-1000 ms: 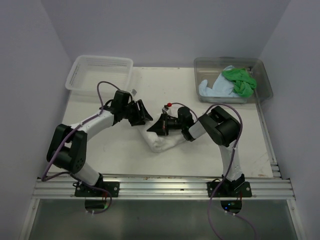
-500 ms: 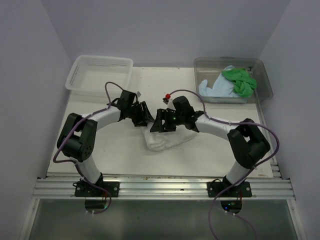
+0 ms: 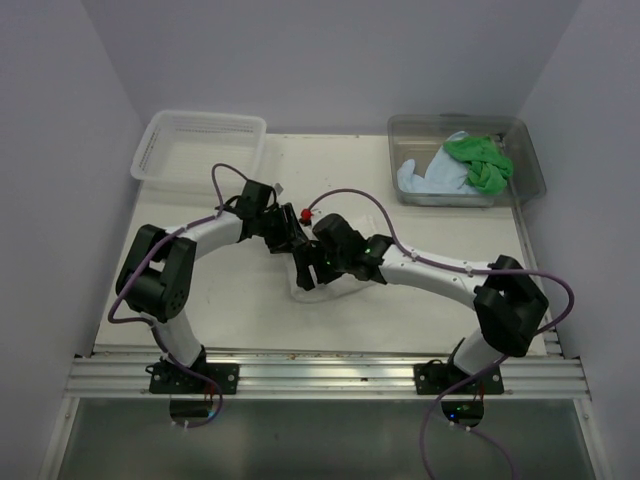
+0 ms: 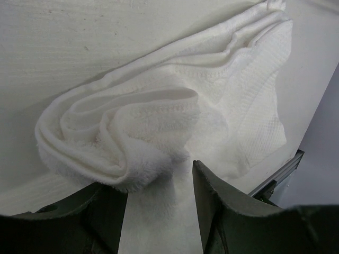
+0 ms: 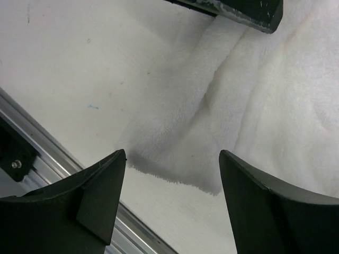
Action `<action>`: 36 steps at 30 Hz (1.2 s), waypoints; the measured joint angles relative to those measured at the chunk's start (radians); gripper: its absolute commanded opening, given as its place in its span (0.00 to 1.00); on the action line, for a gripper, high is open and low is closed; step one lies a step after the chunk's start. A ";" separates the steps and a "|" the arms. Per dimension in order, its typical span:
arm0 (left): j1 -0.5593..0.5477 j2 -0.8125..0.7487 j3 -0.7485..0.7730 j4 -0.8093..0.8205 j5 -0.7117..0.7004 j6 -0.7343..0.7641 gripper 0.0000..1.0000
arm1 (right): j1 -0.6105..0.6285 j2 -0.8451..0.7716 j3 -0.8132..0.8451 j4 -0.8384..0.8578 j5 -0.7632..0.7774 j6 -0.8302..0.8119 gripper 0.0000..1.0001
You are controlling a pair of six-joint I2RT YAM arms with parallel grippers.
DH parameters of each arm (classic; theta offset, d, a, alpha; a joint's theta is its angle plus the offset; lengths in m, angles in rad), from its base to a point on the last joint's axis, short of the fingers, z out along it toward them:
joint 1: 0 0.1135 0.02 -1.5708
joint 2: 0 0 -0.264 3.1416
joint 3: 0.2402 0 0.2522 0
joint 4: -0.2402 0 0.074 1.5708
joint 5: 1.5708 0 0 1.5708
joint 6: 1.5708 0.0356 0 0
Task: Roll the towels
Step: Roll the towel
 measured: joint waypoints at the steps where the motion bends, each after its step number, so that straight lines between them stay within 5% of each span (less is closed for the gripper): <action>1: 0.000 0.000 0.000 0.000 0.000 0.000 0.55 | 0.010 0.000 0.014 -0.012 0.025 -0.007 0.75; 14: 0.000 0.000 0.000 -0.001 -0.001 0.000 0.55 | 0.127 0.101 0.129 -0.053 0.152 -0.051 0.75; 22: -0.001 0.000 0.000 -0.005 -0.004 0.000 0.55 | 0.129 0.189 0.129 -0.058 0.181 -0.033 0.64; 26: -0.001 0.000 0.000 -0.008 -0.008 -0.001 0.55 | 0.130 0.209 0.124 -0.058 0.230 -0.013 0.39; 27: -0.001 0.000 0.000 -0.009 -0.009 -0.001 0.55 | 0.130 0.213 0.124 -0.058 0.244 -0.007 0.22; 30: -0.001 0.000 0.000 -0.011 -0.012 -0.001 0.55 | 0.130 0.217 0.117 -0.058 0.277 0.010 0.00; 36: -0.003 -0.003 0.000 -0.025 -0.020 -0.001 0.55 | 0.125 0.180 0.043 0.015 0.261 0.031 0.00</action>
